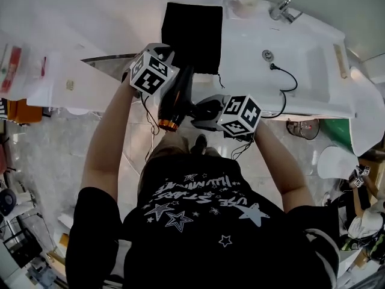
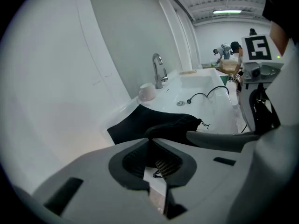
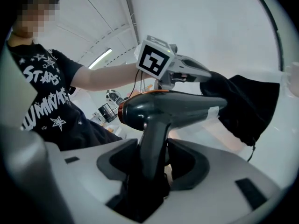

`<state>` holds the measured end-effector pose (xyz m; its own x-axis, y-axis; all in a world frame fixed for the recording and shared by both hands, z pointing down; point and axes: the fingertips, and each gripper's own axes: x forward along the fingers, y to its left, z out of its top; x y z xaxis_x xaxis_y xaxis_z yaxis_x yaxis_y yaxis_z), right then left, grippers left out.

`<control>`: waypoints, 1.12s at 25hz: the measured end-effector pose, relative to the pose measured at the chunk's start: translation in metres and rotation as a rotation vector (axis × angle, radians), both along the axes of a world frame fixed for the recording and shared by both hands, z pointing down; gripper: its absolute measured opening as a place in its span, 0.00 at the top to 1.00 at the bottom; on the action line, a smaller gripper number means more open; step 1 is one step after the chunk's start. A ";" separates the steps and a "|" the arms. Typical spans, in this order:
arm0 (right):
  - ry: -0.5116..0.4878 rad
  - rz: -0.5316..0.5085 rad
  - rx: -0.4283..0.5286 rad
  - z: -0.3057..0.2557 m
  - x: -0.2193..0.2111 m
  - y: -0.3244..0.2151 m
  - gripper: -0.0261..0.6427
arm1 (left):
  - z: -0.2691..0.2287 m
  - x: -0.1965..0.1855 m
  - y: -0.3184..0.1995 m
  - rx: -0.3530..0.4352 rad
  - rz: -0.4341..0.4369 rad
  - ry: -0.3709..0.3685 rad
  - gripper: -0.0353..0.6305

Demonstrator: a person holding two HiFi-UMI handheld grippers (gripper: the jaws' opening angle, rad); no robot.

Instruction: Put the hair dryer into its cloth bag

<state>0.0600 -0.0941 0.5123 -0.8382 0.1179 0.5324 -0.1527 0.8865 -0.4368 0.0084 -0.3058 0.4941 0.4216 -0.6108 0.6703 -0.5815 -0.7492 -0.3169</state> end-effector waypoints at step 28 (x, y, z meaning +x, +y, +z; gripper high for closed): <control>0.125 0.274 0.021 0.021 -0.014 -0.142 0.66 | -0.021 -0.004 -0.030 -0.044 0.172 0.188 0.90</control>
